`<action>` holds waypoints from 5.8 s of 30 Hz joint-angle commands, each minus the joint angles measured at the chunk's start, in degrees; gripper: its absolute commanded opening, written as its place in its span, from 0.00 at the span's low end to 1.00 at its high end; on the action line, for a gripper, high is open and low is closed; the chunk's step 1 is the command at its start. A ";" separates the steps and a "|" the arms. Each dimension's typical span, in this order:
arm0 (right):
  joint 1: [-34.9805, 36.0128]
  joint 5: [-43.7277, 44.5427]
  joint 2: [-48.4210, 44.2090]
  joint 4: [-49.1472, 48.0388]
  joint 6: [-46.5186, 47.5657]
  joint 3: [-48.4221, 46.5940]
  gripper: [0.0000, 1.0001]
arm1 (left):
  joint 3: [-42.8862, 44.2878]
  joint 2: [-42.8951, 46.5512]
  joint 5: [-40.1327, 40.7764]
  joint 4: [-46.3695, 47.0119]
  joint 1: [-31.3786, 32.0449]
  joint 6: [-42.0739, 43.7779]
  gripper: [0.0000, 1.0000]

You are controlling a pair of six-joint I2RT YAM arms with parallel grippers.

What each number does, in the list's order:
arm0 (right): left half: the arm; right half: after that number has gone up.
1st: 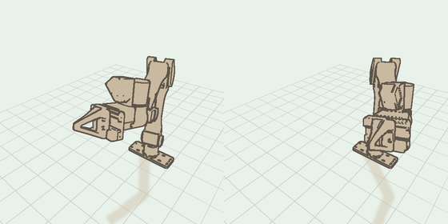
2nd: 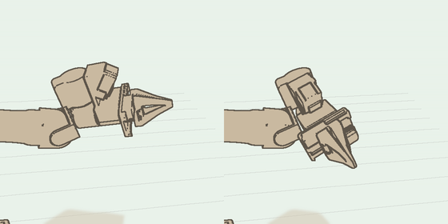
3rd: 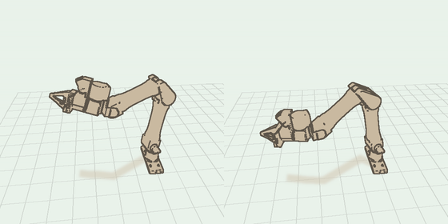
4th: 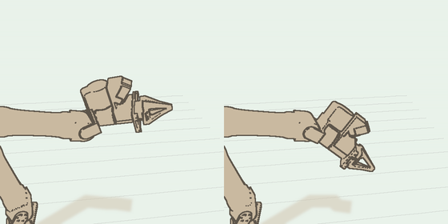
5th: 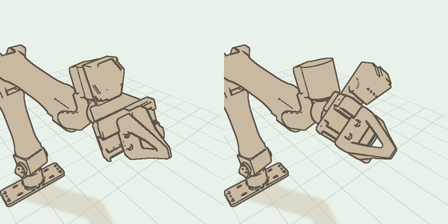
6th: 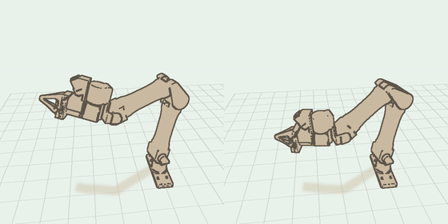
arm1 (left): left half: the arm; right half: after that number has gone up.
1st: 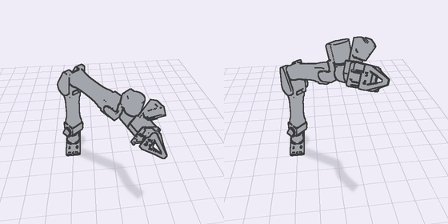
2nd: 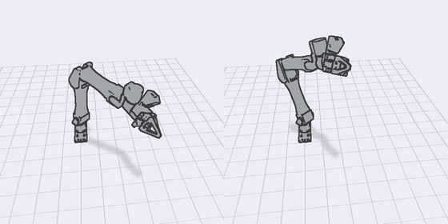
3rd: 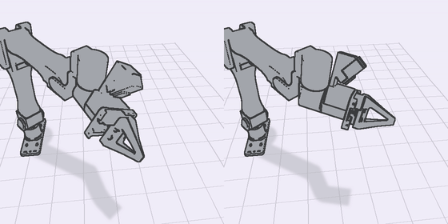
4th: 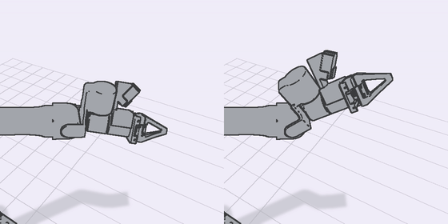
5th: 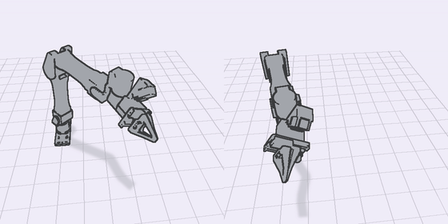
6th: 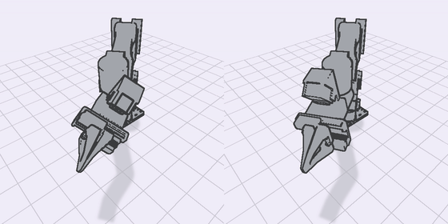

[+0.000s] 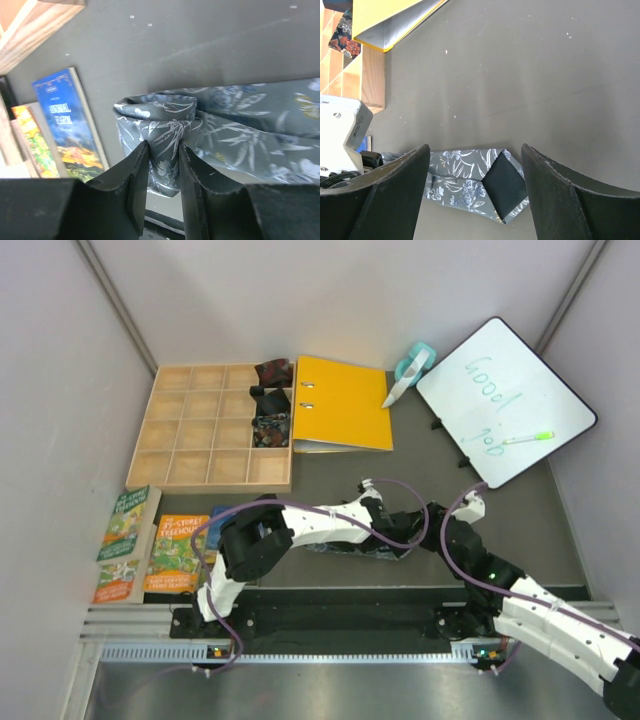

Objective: Roll the ties
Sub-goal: Roll the tie at the center of the board.

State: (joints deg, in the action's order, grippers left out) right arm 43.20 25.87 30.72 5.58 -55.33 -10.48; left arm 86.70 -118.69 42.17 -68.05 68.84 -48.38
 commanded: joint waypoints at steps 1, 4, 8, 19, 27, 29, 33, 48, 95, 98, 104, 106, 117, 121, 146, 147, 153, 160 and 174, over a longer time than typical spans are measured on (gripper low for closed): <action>-0.31 0.85 0.22 -1.63 0.05 -0.33 0.74 | 1.63 -1.10 -6.04 7.22 0.33 0.65 0.35; -0.22 0.76 0.74 -1.72 0.05 -0.51 0.74 | 1.63 -0.84 -7.80 9.24 0.33 1.09 0.36; -0.31 0.50 0.92 -1.98 0.22 -0.59 0.74 | 1.63 -0.57 -9.39 11.53 0.24 1.53 0.37; -0.22 0.24 1.27 -2.33 0.57 -0.59 0.74 | -1.18 2.41 -13.17 17.69 -0.63 2.15 0.44; -0.22 0.41 1.27 -2.25 0.66 -0.68 0.74 | -1.18 6.19 -12.20 15.94 -1.07 2.06 0.57; -0.22 0.32 1.27 -2.25 0.58 -0.68 0.74 | -1.53 7.42 -11.68 15.23 -1.07 1.89 0.59; -0.31 0.32 1.27 -2.24 0.66 -0.77 0.74 | -3.02 10.06 -11.06 14.88 -1.43 1.45 0.61; -0.31 -7.76 15.84 -0.59 5.93 -12.70 0.70 | -11.45 26.75 -8.07 10.13 -2.48 -3.46 0.57; -0.13 -49.58 82.48 14.90 17.19 -64.85 0.18 | -48.55 37.83 -34.17 51.53 -11.53 -0.93 0.33; -0.13 -53.01 82.31 12.61 17.01 -63.79 0.18 | -48.55 37.75 -34.26 51.53 -11.88 -0.66 0.33; -0.13 -55.56 82.04 11.47 15.87 -62.30 0.18 | -48.29 38.27 -33.82 50.74 -12.41 -0.49 0.32; -0.13 -56.97 81.96 10.33 14.73 -61.24 0.17 | -48.29 38.27 -33.74 50.65 -12.50 -0.40 0.33; -0.22 -61.72 81.16 6.11 9.28 -58.25 0.17 | -48.29 37.84 -33.12 50.39 -12.94 -0.22 0.32; -0.22 -63.47 82.13 5.76 8.05 -58.16 0.18 | -47.94 37.83 -32.86 50.04 -13.03 -0.05 0.32; -6.20 -45.55 75.90 28.70 16.05 -76.21 0.25 | -44.69 44.60 -32.95 39.94 -12.94 -1.10 0.31; -6.29 -46.51 74.59 25.82 15.43 -74.18 0.25 | -43.64 45.73 -32.34 38.27 -12.85 -1.54 0.32; -4.54 -48.80 63.69 17.01 10.25 -57.56 0.24 | -38.28 50.22 -32.15 26.58 -13.03 0.12 0.40; 2.23 -49.86 59.19 9.37 6.38 -49.39 0.24 | -34.58 52.42 -26.09 21.20 -14.25 2.14 0.46; 2.85 -50.49 64.11 -0.23 5.14 -44.01 0.16 | -36.59 50.40 -33.55 31.31 -22.69 8.04 0.45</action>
State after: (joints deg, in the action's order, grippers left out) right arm 46.09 -25.56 94.00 8.86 -50.70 -55.46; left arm 50.68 -68.16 11.99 -42.54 47.90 -42.19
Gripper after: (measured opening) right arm 0.163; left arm 0.448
